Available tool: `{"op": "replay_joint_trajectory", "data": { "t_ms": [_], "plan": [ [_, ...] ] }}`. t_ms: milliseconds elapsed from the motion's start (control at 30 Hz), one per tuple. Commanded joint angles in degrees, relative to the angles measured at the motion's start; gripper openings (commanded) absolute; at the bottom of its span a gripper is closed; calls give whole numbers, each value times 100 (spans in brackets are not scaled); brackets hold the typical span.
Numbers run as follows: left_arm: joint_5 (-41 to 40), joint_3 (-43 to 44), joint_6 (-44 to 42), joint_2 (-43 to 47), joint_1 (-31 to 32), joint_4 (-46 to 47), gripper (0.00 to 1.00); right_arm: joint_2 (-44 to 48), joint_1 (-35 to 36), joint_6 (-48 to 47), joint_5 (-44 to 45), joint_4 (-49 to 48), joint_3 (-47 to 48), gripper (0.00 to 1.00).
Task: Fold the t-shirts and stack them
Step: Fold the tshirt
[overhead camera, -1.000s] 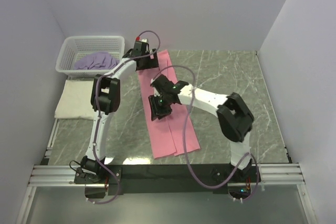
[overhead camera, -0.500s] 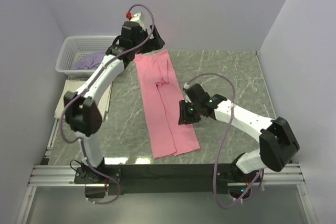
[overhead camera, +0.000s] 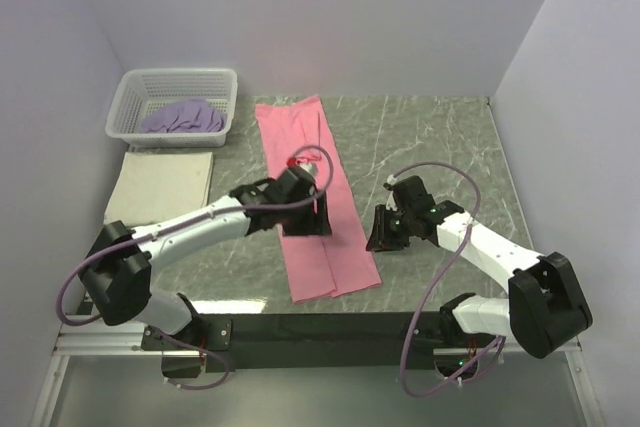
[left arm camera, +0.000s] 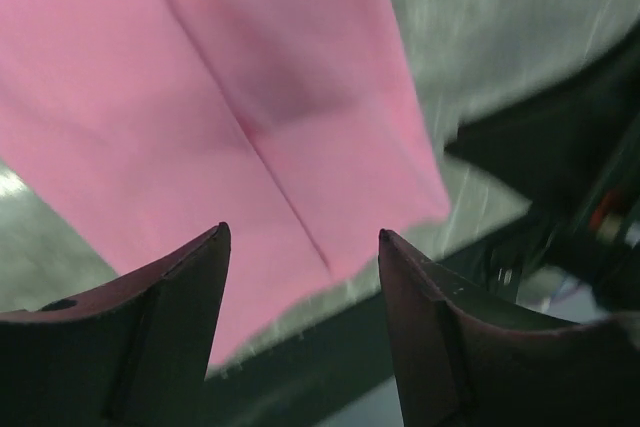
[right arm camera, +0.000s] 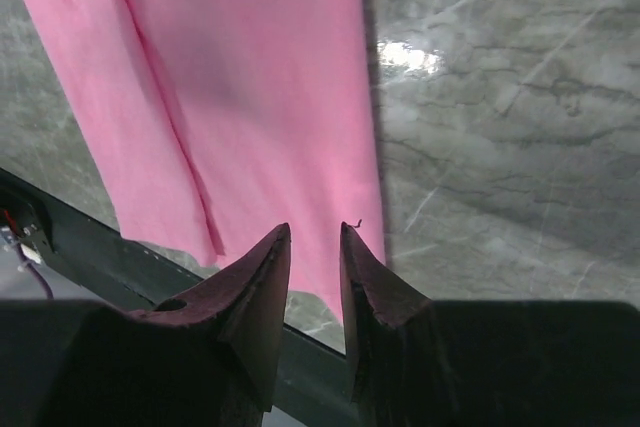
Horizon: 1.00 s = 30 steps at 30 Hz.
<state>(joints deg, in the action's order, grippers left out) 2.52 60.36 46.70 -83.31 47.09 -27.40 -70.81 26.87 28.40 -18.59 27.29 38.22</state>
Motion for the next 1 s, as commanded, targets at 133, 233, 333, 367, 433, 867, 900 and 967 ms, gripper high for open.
{"op": "replay_joint_trajectory", "data": {
  "t_ms": [133,233,333,367,433,867,900,967],
  "plan": [
    [-235,361,542,-229,1372,-511,57,-21,-367,-151,-557,-496,-174,33],
    [-435,686,481,-756,1662,-705,41,-231,-420,-107,-742,-663,-174,30],
    [-638,1108,367,-1309,1891,-1021,28,-354,-446,-81,-848,-777,-139,26],
    [-683,1214,288,-1563,2005,-1152,27,-390,-446,-72,-883,-812,-122,25],
    [-709,1521,208,-1811,2102,-1268,25,-547,-455,-80,-910,-848,-69,24],
    [-297,803,226,-2217,2190,-1330,12,-1638,-665,-195,-796,-1033,-227,21],
    [-296,706,252,-2173,2199,-1303,11,-1638,-744,-177,-761,-1024,-244,20],
    [-182,434,270,-2067,2199,-1242,7,-1595,-841,-177,-681,-1024,-288,20]
  ]
}}
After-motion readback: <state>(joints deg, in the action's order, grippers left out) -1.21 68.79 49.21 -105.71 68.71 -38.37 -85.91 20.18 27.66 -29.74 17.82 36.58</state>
